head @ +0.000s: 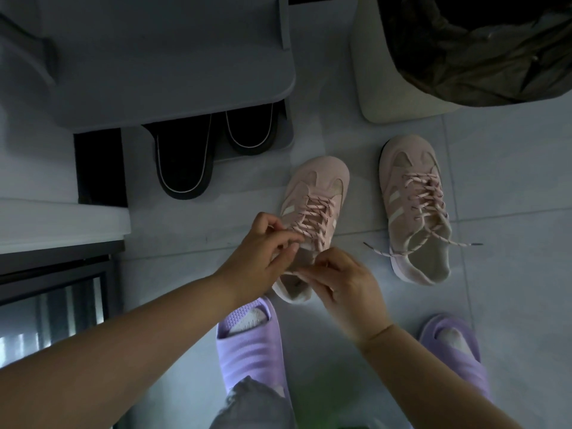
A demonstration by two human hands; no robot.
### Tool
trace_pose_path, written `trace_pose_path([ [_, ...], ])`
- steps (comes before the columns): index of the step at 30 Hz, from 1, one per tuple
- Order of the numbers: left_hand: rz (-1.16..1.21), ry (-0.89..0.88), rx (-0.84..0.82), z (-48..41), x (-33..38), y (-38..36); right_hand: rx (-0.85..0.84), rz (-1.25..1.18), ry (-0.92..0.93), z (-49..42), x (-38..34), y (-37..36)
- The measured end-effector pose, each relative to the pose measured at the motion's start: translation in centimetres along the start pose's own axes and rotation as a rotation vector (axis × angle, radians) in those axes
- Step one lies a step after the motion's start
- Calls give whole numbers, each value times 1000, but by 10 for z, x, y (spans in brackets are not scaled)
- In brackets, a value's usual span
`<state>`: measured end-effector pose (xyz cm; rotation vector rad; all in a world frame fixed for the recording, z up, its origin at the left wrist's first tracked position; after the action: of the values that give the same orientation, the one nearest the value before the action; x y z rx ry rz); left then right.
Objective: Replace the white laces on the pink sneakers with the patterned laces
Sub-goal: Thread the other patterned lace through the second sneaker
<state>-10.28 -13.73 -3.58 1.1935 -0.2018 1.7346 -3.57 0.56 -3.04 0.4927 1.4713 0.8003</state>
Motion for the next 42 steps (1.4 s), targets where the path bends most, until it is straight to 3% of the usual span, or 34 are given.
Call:
trace_pose_path([
  [4,-196,-44,-43,3,-5,1,62,63,-214,-2,6,1],
  [10,-565,-40,85,3,3,2,33,376,-209,-8,-1,-1],
  [13,-733,-39,28,-3,7,-2,1,534,-215,-18,4,-6],
  [19,-869,-7,-39,-5,6,-12,-106,590,-293,-33,7,-17],
  [22,-950,-105,29,-9,9,-11,-48,534,-259,-37,12,-14],
  [26,-1004,-111,119,-12,5,-14,15,481,-178,-29,12,-11],
  [34,-921,-57,13,6,4,-20,-17,505,-189,-37,19,-11],
  [39,-853,-89,70,2,11,-18,33,277,-75,-32,21,0],
  [42,-519,-131,207,0,8,-10,42,134,-78,-23,21,0],
])
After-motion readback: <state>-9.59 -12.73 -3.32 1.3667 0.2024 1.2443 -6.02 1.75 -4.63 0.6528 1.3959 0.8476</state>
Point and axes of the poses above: each hand's wrist, its own z-axis away from the middle knuckle, its own y-axis out of the back of the hand, x = y × z, the point moved 3 cm from there along -z, towards the middle knuckle, and after that the axes turned 8 degrees about -x, right-handed, at the moved point
